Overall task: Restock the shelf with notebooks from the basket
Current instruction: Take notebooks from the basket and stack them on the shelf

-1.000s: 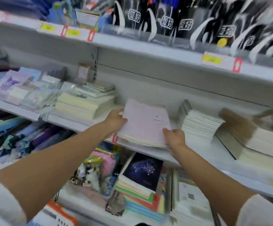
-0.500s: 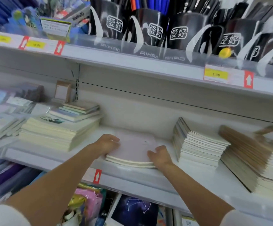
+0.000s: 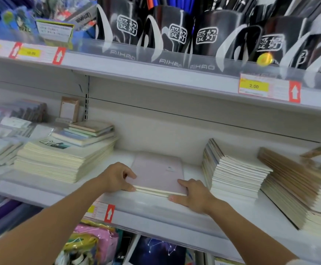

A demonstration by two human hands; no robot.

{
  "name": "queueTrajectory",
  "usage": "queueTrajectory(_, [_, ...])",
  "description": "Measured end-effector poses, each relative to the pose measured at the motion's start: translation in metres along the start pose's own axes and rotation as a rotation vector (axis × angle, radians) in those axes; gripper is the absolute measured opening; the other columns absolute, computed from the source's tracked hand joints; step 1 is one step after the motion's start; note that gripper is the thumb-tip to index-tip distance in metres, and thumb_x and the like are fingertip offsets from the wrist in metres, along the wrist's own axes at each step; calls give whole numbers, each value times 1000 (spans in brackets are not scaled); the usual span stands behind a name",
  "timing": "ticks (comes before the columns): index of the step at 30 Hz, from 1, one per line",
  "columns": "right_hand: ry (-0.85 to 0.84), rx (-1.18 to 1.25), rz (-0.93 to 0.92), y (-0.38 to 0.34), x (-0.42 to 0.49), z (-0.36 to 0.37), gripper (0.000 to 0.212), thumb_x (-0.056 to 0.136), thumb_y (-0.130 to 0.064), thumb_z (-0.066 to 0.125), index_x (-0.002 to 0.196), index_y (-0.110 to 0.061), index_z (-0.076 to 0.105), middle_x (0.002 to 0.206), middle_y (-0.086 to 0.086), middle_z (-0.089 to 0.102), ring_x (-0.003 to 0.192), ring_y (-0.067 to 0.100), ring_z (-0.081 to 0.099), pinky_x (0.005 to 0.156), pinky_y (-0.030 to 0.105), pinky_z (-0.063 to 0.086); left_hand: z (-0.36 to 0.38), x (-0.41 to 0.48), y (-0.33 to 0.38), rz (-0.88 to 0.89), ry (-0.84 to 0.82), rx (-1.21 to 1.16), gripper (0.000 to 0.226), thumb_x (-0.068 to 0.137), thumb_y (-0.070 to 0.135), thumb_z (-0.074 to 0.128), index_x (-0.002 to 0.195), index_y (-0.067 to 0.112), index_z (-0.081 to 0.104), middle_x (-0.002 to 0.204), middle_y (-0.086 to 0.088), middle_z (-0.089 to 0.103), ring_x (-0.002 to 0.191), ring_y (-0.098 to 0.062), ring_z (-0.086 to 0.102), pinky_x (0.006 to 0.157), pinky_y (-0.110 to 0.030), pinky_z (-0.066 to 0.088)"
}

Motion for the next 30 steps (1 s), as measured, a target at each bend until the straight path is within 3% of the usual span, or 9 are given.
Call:
queueTrajectory(4, [28,70,63,5,1,1,82,72,-78,55,132,-23,44,122,2,54,117,23,47,98,40,43,-6,5,-6,-47,129,8,29,54,26,94,74,23,72,80,4,66,72,-12,59,65,-18,45])
queueTrajectory(8, [32,165,72,7,5,0,88,72,-72,65,138,-17,49,130,4,57,120,23,52,102,37,44,-10,1,-9,-145,177,93,33,51,40,92,54,23,65,68,15,70,80,-4,67,74,-28,52])
queueTrajectory(12, [-3,7,84,4,8,0,87,76,-76,55,142,-20,45,133,3,55,124,26,46,104,40,41,-11,-5,-2,-119,226,131,32,55,44,89,59,24,65,65,14,67,71,-7,63,62,-23,44])
queueTrajectory(15, [-42,-89,103,3,10,2,90,80,-77,47,149,-21,32,142,2,47,130,28,42,107,43,37,-10,-7,0,-101,233,125,30,57,43,88,62,25,65,65,15,63,70,-5,60,60,-21,40])
queueTrajectory(18, [-31,1,116,4,5,6,86,83,-74,47,150,-23,30,134,0,54,124,25,47,105,42,37,-11,-8,-2,-116,238,107,29,55,43,89,61,26,66,66,16,64,69,-3,60,60,-19,38])
queueTrajectory(21, [-22,58,115,4,5,6,73,81,-72,53,136,-24,45,124,-2,59,118,24,51,102,42,39,-10,-7,-4,-127,238,100,30,55,44,89,64,28,66,78,17,67,79,-3,63,69,-22,46])
queueTrajectory(23, [-44,170,136,3,9,5,72,78,-65,63,134,-22,49,129,-1,56,122,24,49,105,43,39,-8,-8,-3,-126,237,115,30,58,44,88,71,31,65,89,19,66,87,-2,63,76,-24,48])
queueTrajectory(27, [-50,401,219,1,13,4,94,74,-50,77,149,-15,32,148,2,40,136,24,37,114,40,29,-8,-8,-6,-163,236,82,39,57,45,89,88,34,67,97,20,65,92,-3,64,82,-25,50])
queueTrajectory(30, [-73,382,245,-1,13,7,93,78,-45,74,151,-14,26,153,2,32,140,24,31,116,40,26,-9,-6,-9,-181,220,91,42,56,48,88,90,35,67,96,19,66,93,-3,64,83,-25,50])
Point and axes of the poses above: each hand's wrist, its own x-axis towards the middle knuckle, its own z-axis out of the palm, y = z × x, the point moved 6 cm from there along x, towards the middle knuckle
